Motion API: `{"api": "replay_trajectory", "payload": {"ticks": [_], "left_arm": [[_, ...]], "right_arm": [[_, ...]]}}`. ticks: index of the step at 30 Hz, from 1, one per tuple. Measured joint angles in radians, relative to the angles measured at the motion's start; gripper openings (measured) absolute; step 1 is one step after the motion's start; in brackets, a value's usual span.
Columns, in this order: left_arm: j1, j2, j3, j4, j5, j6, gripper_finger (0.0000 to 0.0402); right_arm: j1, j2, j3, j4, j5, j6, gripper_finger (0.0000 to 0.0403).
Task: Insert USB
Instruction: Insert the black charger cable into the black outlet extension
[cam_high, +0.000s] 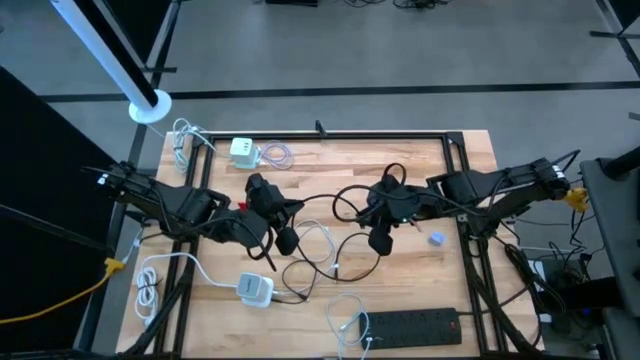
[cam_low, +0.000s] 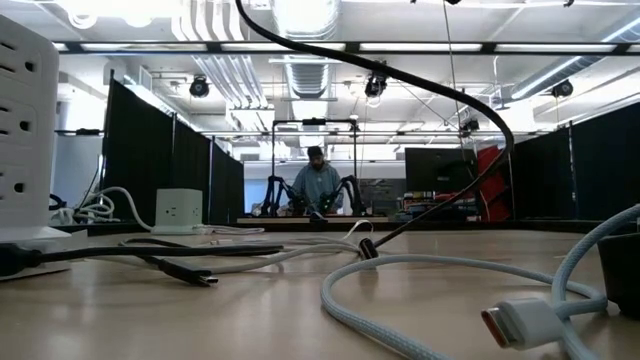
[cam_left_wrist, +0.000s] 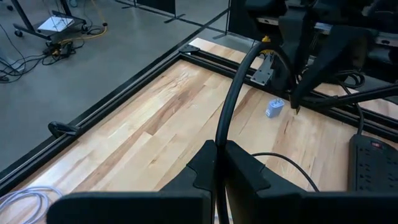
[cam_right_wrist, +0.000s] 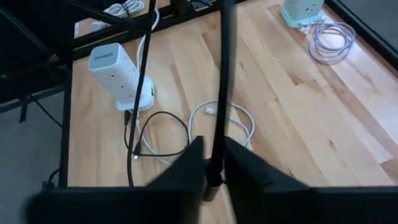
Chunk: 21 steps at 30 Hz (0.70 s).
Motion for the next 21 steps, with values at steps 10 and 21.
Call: {"api": "replay_trajectory", "payload": {"ticks": [10,21], "left_arm": [[0.003,0.007,0.000,0.014,0.020,0.041,0.0013],[0.039,0.157,-0.001,0.274,-0.050,0.130,0.0106]], "right_arm": [[0.000,-0.017,0.036,0.114,0.011,0.126,0.0014],[-0.104,-0.003,0.050,0.315,0.055,0.396,0.0014]]}}
